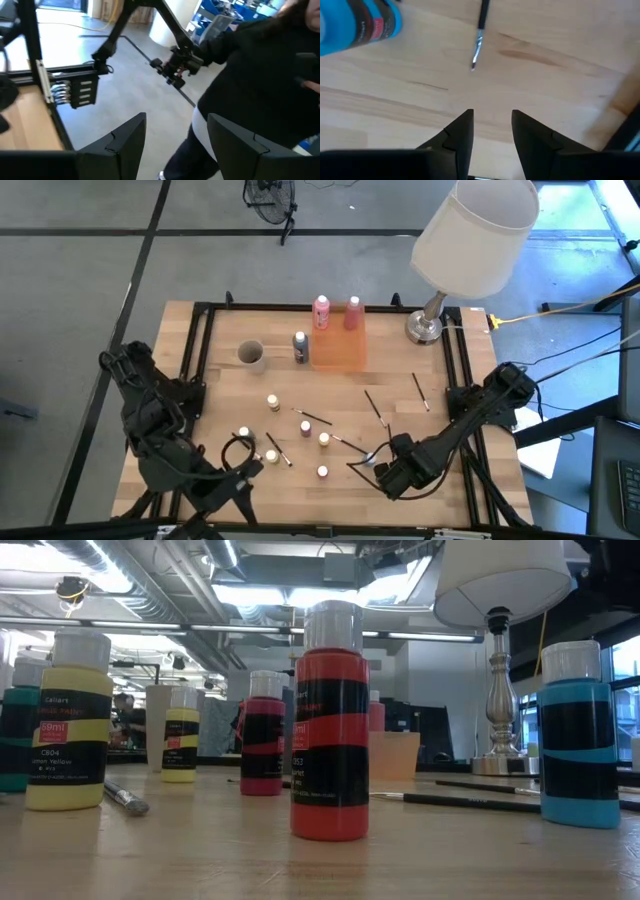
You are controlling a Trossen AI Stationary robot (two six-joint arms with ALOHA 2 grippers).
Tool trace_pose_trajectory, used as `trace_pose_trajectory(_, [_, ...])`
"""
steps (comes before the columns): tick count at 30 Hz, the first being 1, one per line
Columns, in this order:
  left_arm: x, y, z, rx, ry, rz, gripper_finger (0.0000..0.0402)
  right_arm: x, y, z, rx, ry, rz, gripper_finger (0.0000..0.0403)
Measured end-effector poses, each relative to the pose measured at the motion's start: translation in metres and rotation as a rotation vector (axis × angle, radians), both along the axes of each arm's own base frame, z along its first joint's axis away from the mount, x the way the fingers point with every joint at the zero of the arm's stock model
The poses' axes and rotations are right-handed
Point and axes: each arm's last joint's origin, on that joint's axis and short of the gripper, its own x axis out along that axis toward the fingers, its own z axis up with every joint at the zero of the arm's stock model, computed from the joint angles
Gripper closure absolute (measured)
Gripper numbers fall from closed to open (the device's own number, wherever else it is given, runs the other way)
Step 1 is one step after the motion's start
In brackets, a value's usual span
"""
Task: Pick & Place Paint Supplies
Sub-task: Put the silver paint brush into the white cup
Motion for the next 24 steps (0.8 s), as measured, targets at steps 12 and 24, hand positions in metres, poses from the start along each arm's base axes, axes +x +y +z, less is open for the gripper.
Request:
trace_pose_trajectory(12, [0.000, 0.000, 0.000, 0.045, -0.040, -0.006, 0.0194, 0.011, -0.008, -0.003, -0.025, -0.077, -0.032, 0.0265])
trace_pose_trajectory(24, [0.000, 0.000, -0.001, 0.050, -0.037, -0.007, 0.0194, 0.014, -0.007, -0.003, -0.009, -0.099, -0.001, 0.0265])
